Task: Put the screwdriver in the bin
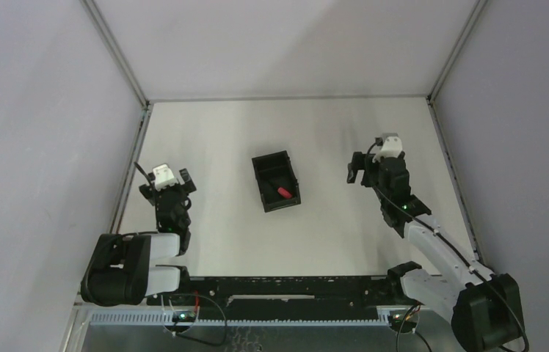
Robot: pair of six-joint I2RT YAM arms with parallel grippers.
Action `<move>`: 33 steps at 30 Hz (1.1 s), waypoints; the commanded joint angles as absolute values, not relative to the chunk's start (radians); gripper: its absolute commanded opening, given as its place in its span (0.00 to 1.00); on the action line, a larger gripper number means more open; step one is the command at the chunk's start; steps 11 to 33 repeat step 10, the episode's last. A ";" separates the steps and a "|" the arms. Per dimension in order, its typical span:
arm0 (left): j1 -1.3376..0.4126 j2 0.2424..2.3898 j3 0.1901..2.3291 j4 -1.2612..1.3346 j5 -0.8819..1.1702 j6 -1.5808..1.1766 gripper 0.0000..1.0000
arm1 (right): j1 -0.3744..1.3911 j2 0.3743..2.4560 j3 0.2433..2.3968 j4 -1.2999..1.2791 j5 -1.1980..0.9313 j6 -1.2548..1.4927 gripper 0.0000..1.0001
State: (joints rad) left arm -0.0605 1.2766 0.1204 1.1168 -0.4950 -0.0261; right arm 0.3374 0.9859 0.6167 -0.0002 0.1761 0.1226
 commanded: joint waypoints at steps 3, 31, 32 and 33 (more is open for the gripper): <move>-0.057 1.277 0.165 1.144 -0.495 -0.017 0.98 | 0.282 0.984 0.466 0.222 0.255 0.166 1.00; -0.057 1.275 0.165 1.141 -0.493 -0.017 0.98 | 0.276 1.002 0.439 0.273 0.243 0.170 1.00; -0.057 1.275 0.165 1.141 -0.493 -0.017 0.98 | 0.276 1.002 0.439 0.273 0.243 0.170 1.00; -0.057 1.275 0.165 1.141 -0.493 -0.017 0.98 | 0.276 1.002 0.439 0.273 0.243 0.170 1.00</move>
